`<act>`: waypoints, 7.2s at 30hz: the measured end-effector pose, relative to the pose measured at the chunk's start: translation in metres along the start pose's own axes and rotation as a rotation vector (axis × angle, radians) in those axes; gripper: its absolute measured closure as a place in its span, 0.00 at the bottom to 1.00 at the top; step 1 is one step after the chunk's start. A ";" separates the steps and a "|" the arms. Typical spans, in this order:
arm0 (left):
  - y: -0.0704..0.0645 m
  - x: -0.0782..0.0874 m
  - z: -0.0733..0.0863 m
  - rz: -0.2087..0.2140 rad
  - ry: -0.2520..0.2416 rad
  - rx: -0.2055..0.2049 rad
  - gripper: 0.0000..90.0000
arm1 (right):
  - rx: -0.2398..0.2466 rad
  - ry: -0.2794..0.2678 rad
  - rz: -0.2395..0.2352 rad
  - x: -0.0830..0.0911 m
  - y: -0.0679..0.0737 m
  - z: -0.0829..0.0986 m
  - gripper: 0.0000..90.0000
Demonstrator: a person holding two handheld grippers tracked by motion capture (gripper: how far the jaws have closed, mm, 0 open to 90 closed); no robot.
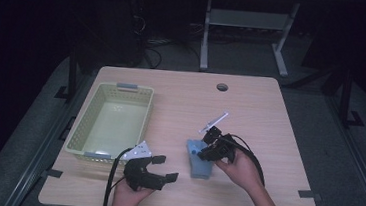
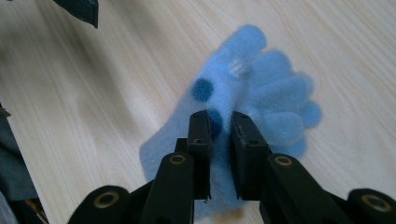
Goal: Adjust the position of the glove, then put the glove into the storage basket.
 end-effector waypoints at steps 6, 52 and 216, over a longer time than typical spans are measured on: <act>0.000 0.000 0.000 -0.001 0.001 -0.003 0.19 | -0.019 0.017 0.007 -0.007 -0.003 0.002 0.87; -0.007 -0.010 0.001 0.049 0.025 0.077 0.23 | -0.133 -0.079 -0.035 -0.016 -0.007 0.015 0.36; 0.013 -0.010 -0.058 0.208 0.023 0.415 0.79 | -0.377 -0.396 -0.300 0.023 0.025 -0.021 0.81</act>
Point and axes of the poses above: each handheld gripper's, and its own axes: x roughly backward along the jaws, z roughly out of its underside, y roughly to its left, the point moved 9 cm from there along -x, roughly forward along the jaws, and after that the axes turned 3 degrees about -z, right-handed, at the moved point
